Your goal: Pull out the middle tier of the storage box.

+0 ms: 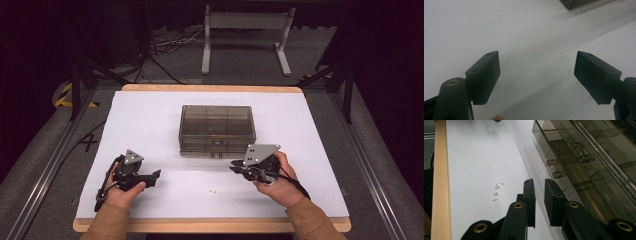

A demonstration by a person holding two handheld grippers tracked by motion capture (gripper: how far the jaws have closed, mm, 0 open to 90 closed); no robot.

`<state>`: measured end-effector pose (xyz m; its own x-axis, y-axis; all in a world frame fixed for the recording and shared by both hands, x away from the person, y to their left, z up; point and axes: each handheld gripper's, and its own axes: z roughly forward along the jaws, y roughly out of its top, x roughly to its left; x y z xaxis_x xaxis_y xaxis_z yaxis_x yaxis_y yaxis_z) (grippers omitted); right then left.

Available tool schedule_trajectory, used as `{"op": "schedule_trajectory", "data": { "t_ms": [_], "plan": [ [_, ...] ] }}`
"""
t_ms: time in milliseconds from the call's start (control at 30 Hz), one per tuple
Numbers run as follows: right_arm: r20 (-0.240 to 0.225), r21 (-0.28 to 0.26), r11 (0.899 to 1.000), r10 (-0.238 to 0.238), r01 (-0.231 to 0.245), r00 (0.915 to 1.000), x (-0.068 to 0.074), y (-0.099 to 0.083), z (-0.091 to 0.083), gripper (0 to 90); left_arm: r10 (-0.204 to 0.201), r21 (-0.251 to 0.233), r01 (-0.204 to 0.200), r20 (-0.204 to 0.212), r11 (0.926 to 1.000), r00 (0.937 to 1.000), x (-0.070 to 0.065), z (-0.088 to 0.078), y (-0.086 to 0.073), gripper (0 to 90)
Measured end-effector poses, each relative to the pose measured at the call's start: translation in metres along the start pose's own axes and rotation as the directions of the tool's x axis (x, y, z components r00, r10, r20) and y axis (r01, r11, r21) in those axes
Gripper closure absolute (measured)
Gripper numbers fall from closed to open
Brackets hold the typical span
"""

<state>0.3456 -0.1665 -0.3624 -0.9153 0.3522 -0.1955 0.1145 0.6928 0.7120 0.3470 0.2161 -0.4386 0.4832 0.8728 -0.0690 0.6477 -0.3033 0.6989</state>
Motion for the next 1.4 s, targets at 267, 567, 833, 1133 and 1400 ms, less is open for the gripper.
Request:
{"op": "schedule_trajectory", "data": {
  "t_ms": [267, 567, 833, 1133, 1400],
  "plan": [
    [-0.015, 0.016, 1.000, 0.008, -0.008, 0.9999, -0.007, 0.012, -0.005, 79.0, 0.001, 0.000, -0.001, 0.002, 1.0000, 1.0000, 0.000, 0.000, 0.000, 21.7],
    [-0.038, 0.043, 0.999, 0.013, -0.012, 0.9992, -0.019, 0.022, -0.009, 78.1, 0.001, 0.002, -0.001, 0.004, 1.0000, 1.0000, -0.001, 0.001, 0.000, 21.7],
    [-0.060, 0.090, 0.996, 0.020, -0.014, 0.9980, -0.028, 0.031, -0.008, 76.6, 0.002, 0.004, -0.003, 0.006, 1.0000, 1.0000, -0.001, 0.001, 0.000, 21.7],
    [-0.067, 0.132, 0.991, 0.027, -0.018, 0.9974, -0.038, 0.039, -0.006, 76.3, 0.002, 0.003, -0.003, 0.008, 1.0000, 1.0000, -0.001, 0.001, 0.000, 21.7],
    [-0.071, 0.156, 0.987, 0.048, -0.036, 0.9963, -0.050, 0.041, -0.003, 75.9, 0.006, 0.008, -0.006, 0.008, 0.9999, 0.9999, -0.001, 0.001, 0.000, 21.6]
  ]
}}
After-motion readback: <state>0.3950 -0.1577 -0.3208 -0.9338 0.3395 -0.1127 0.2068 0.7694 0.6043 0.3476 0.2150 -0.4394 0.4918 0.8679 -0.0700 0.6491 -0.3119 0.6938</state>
